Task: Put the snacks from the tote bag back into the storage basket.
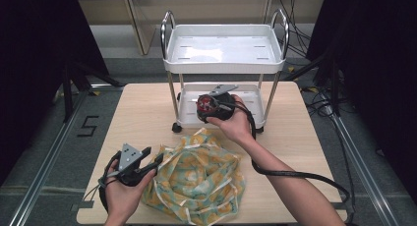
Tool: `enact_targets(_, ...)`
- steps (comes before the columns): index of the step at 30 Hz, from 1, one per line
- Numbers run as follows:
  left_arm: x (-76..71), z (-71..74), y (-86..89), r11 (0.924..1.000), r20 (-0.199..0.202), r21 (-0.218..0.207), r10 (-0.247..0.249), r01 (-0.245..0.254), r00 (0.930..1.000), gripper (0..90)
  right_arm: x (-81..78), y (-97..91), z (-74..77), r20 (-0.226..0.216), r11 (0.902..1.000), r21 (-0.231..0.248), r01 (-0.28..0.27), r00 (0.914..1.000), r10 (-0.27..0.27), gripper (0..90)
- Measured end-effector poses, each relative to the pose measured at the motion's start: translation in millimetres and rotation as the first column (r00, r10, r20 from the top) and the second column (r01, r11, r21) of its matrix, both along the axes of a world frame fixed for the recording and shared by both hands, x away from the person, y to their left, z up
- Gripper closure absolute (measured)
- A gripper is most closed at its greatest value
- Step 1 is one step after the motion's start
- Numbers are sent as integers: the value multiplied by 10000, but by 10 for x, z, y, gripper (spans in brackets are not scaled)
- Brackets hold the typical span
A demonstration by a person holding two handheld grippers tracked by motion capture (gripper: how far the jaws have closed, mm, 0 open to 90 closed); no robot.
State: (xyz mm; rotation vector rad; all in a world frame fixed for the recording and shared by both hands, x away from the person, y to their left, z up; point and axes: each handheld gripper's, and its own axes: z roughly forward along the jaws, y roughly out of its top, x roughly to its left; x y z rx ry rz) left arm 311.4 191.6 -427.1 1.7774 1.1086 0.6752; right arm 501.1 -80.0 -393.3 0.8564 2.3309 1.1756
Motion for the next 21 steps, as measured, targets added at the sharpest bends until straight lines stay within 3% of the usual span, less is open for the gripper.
enact_targets(9, 2, 1, -5, 10000, 16, 9, -32, 32, 10000, 499, 35, 2, -23, 203, 9999, 14, 109, 9997, -110, 264)
enact_targets(13, 1, -2, -2, 10000, 0, -1, -7, 7, 10000, 499, 45, 14, -20, -220, 9998, 96, 170, 9996, -168, 264)
enact_targets(15, 2, -1, -2, 10000, 12, 4, -25, 25, 10000, 499, 66, 16, -32, 164, 9997, -65, 237, 9996, -236, 264)
enact_targets(21, 0, -1, -2, 10000, 13, -17, -11, 11, 10000, 500, 84, 29, -44, 101, 9997, -124, 196, 9998, -195, 264)
